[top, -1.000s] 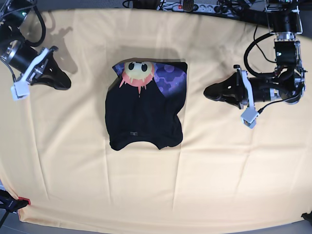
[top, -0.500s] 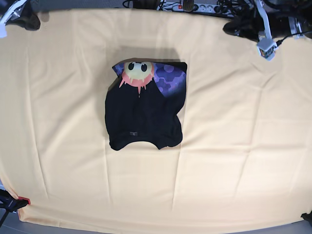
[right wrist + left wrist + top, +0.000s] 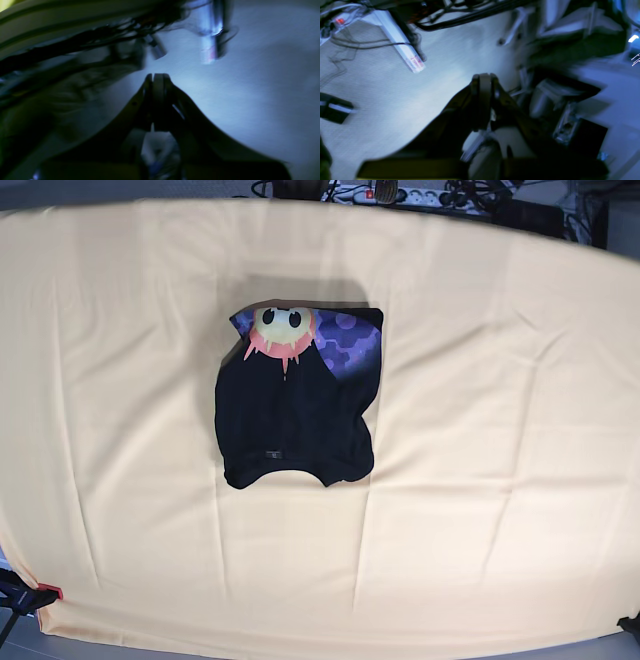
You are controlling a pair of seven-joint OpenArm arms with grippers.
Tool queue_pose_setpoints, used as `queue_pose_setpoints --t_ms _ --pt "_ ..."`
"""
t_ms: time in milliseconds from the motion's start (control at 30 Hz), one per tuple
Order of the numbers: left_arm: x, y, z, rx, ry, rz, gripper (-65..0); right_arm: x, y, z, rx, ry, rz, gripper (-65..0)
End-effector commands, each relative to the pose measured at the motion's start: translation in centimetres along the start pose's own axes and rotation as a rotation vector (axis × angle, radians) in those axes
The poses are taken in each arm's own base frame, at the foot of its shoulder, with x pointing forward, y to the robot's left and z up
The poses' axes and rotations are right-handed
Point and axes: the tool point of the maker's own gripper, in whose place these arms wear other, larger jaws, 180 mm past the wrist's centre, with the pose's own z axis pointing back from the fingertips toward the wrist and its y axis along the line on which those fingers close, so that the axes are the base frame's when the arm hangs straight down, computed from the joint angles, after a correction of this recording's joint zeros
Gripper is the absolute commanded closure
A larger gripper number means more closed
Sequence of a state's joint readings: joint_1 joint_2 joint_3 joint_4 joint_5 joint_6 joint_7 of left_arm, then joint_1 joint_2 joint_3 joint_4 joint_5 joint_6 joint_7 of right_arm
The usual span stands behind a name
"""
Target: Fold the T-shirt properly
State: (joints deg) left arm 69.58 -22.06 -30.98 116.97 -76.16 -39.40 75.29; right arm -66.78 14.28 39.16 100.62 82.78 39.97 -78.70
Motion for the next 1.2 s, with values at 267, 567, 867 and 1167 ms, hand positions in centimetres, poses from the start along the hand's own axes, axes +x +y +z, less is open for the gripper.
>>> queue_pose_setpoints --t_ms 267,567,867,1167 --pt "-6.1 6.3 -9.4 -0.014 0.074 0.232 0.0 -3.8 -7.3 -9.2 -0.131 0.168 -0.024 0.0" --pt "-4.4 16.8 -17.3 0.222 -0.06 0.158 0.0 0.0 -13.4 -15.9 -0.313 0.066 0.167 0.0" --pt "-2.1 23.5 -19.8 0.603 -0.162 0.029 0.0 5.4 -16.3 -19.5 -0.6 0.025 0.326 0.0" --pt "-1.4 18.9 -25.6 0.551 -0.187 0.127 0.0 5.4 -11.1 -24.8 -0.541 -0.007 0.429 0.0"
